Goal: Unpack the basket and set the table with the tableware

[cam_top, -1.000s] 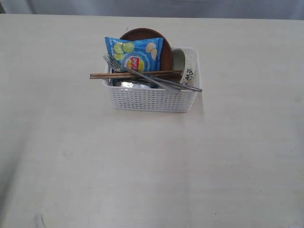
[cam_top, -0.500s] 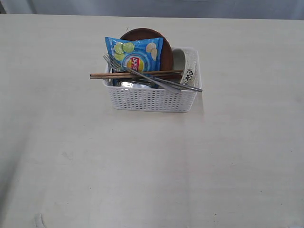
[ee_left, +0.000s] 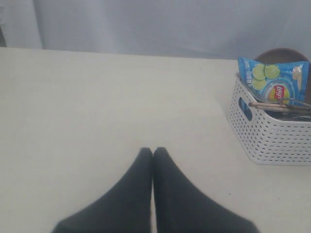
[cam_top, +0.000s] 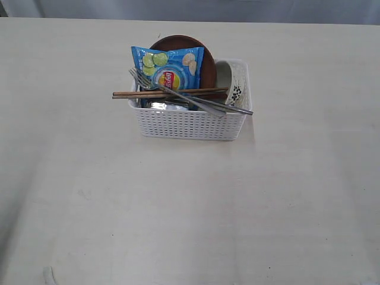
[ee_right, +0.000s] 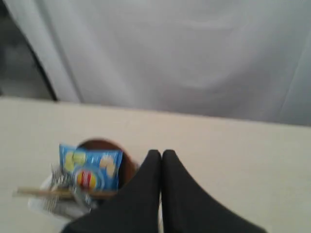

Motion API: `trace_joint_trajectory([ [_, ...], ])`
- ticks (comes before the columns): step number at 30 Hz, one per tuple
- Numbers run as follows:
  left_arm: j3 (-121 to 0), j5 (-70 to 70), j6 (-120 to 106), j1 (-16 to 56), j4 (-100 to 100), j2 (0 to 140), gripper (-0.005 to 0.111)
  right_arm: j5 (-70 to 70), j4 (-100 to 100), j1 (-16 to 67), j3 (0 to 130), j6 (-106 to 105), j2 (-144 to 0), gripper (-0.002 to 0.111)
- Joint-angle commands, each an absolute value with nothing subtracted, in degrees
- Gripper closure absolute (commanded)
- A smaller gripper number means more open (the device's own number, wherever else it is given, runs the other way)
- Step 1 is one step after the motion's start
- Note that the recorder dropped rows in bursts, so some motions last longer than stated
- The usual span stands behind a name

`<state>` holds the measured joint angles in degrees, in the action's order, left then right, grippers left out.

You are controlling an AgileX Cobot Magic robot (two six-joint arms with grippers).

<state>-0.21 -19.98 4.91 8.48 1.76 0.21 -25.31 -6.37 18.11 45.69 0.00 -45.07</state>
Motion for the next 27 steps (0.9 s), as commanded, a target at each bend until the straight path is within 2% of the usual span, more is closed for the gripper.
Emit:
trace_joint_trajectory([
  [1,0.0,-19.9,4.7,8.7,1.7,0.0,0.107,-44.5,-5.9,25.1,53.0,-3.0,-60.7,0.108],
  [7,0.0,-19.9,4.7,8.7,1.7,0.0,0.107,-54.3,-6.9,28.4,58.6,-3.0,-71.7,0.108],
  [16,0.0,-19.9,4.7,8.7,1.7,0.0,0.107,-46.0,-8.7,28.8,59.3,-1.8,-73.8,0.108],
  [27,0.0,-19.9,4.7,8.7,1.7,0.0,0.107,-44.5,-8.7,28.8,62.1,-5.8,-78.1,0.108],
])
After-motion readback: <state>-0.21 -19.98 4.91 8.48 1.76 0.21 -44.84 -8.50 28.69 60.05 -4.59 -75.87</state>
